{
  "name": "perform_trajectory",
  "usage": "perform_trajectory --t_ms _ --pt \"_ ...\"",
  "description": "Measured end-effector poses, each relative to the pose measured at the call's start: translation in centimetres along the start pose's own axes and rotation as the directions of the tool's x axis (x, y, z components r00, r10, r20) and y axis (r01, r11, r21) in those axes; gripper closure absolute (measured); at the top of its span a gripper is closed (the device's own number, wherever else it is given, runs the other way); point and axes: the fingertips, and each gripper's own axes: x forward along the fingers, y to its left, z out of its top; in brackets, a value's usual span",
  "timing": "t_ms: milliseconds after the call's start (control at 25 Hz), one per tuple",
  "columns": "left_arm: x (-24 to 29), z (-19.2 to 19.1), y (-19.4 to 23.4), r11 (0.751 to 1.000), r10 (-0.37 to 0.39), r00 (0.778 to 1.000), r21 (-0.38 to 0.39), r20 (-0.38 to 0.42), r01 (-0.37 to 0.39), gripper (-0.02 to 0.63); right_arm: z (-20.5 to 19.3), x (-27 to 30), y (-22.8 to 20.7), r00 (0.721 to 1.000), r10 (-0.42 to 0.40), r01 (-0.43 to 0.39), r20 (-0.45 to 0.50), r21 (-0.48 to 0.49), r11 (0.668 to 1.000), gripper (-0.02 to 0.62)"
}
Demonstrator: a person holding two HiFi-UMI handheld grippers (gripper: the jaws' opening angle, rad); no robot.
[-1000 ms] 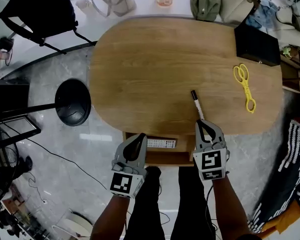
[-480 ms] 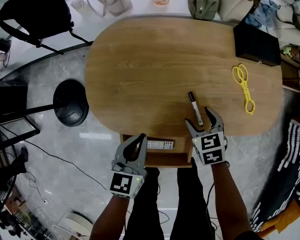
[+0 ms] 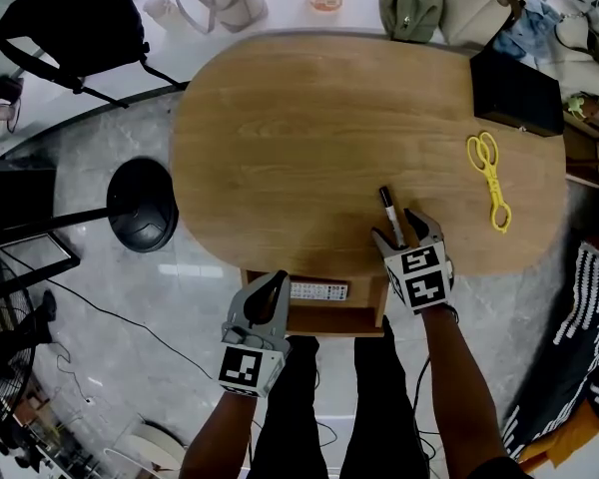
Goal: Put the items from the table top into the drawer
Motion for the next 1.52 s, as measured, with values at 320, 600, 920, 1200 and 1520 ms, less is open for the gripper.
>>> perform_trajectory --t_ms 320,600,920,1200,1520 --pt "-0.8 -1.4 -0.2 1.0 0.005 1.0 -0.024 -0.026 -0.006 0.588 -0.6 -0.1 -0.7 0.997 -0.055 0.055 -0.049 -0.01 0.998 0.528" --pt "-1.2 -1.5 0.2 0.999 0.022 1.0 -0.043 -0.02 -0.022 0.588 -0.5 -0.4 -0.7 0.997 -0.067 0.066 -0.041 -0.022 0.998 0.534" --pt "-2.0 -2.1 0.3 0.999 0.035 0.999 -0.039 -0.016 -0.035 0.588 1.4 -3.5 1.3 0.998 -0.044 0.047 0.04 -0.08 0.996 0.534" --pt "-3.0 -2.6 1.4 0.996 0.064 0.998 -0.064 0.001 -0.064 0.588 0.7 -7.7 6.6 0.996 0.046 -0.026 0.079 -0.234 0.972 0.534" --pt "-5.9 -3.4 4.5 0.991 0.116 0.993 -0.069 -0.001 -0.116 0.588 -2.3 -10.2 13.6 0.985 0.164 -0.128 0.043 -0.446 0.886 0.534"
